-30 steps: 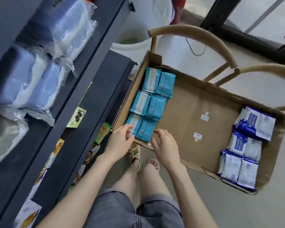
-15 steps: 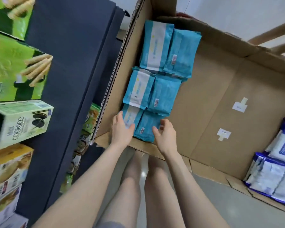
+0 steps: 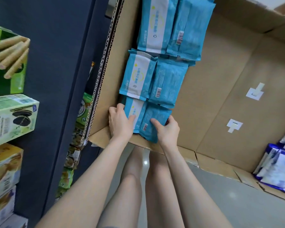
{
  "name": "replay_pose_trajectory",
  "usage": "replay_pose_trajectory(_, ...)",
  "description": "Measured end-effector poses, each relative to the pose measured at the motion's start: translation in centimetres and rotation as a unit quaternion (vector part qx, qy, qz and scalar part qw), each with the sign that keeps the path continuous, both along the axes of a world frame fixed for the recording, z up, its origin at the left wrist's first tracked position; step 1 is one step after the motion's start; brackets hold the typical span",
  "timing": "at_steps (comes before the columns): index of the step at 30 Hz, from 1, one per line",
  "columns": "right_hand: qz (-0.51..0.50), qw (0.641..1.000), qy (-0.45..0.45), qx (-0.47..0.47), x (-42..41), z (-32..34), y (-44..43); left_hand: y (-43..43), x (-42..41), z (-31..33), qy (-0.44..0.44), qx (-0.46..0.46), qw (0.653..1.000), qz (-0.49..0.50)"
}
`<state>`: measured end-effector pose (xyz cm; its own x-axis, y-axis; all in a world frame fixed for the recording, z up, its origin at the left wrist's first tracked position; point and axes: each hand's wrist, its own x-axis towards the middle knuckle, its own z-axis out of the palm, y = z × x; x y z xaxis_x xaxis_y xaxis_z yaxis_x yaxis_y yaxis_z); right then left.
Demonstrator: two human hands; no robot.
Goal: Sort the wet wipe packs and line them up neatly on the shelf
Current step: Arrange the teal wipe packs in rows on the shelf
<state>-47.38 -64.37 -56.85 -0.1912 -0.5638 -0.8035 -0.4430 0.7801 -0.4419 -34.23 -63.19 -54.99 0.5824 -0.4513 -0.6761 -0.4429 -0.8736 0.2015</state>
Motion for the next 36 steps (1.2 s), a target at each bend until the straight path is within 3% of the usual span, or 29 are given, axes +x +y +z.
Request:
replay_pose_trajectory(8,-0.084,0.989,-0.124,0.011,-0.9,6.5,1.0,2.0,0.5,6.7,0.113,-0.1,0.982,0.115)
replay_pose_trajectory(13,-0.091,0.966,-0.241,0.004,-1.6,15.3,2.5,6.1,0.2,14.7,0.249,-0.202,0.915,0.246)
replay_pose_trajectory(16,-0.063,0.958,-0.28,0.009,-1.9,20.5,4.1,8.9,-0.6,19.0,0.287,-0.247,0.879,0.291)
replay_pose_trajectory(22,0.008,0.93,-0.362,0.066,-3.4,27.6,7.4,13.9,-4.2,25.3,0.295,-0.325,0.829,0.346)
replay_pose_trajectory(28,0.167,0.908,-0.383,0.035,-6.6,30.4,11.1,20.5,-9.0,29.5,0.326,-0.402,0.773,0.366)
replay_pose_trajectory(33,0.298,0.89,-0.345,-0.031,-8.7,33.2,15.4,27.3,-13.0,32.0,0.222,-0.449,0.766,0.402)
replay_pose_trajectory(36,0.362,0.878,-0.306,-0.063,-8.5,35.3,18.5,31.2,-14.4,34.3,0.166,-0.474,0.739,0.449)
